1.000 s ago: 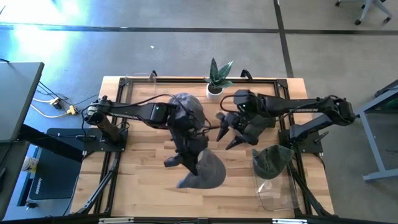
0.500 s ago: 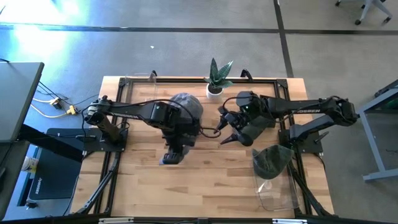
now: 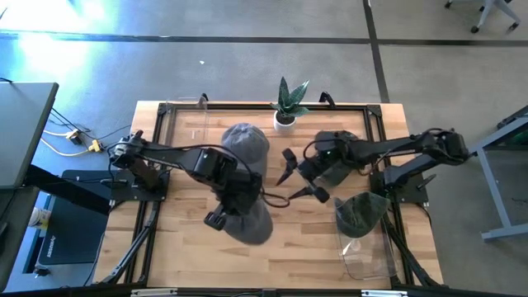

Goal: Pick & Place hat
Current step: Put the bottom gray cap into the top transparent bin

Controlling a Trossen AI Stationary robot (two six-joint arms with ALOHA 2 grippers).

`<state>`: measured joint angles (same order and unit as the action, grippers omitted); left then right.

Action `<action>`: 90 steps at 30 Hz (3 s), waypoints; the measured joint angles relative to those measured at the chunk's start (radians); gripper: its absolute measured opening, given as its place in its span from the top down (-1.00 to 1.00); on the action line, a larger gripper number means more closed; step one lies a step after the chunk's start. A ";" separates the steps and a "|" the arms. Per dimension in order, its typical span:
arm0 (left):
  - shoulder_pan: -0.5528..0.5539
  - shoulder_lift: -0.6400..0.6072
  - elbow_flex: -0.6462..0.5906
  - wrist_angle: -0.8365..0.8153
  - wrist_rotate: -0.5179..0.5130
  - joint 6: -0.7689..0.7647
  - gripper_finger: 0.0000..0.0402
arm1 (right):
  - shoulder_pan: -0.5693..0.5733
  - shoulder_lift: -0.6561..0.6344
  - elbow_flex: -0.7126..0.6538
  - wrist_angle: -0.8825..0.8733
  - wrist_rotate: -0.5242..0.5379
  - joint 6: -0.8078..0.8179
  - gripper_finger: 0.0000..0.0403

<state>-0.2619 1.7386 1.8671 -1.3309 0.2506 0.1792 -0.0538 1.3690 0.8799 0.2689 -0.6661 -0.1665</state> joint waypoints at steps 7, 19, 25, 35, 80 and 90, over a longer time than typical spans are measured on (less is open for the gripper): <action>-0.001 0.000 0.000 0.044 0.017 0.000 1.00 | -0.014 0.174 0.020 0.233 -0.001 0.048 -0.25; -0.007 0.000 0.000 0.125 0.082 -0.116 1.00 | -0.029 0.357 0.228 0.246 -0.294 0.097 -0.25; -0.022 0.001 0.000 0.154 0.105 -0.211 1.00 | -0.022 0.380 0.237 0.225 -0.311 0.086 -0.25; -0.027 0.001 0.000 0.219 0.126 -0.260 1.00 | 0.017 0.379 0.238 0.088 -0.355 0.095 -0.22; -0.114 0.094 0.001 0.155 -0.002 0.129 1.00 | 0.080 0.449 0.173 0.337 -0.199 0.231 -0.47; -0.147 0.094 0.000 0.152 0.004 -0.018 1.00 | 0.166 0.458 0.162 0.286 -0.208 0.251 -0.30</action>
<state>-0.4087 1.8328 1.8671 -1.1790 0.2550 0.1612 0.1124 1.8274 1.0420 0.5553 -0.8741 0.0841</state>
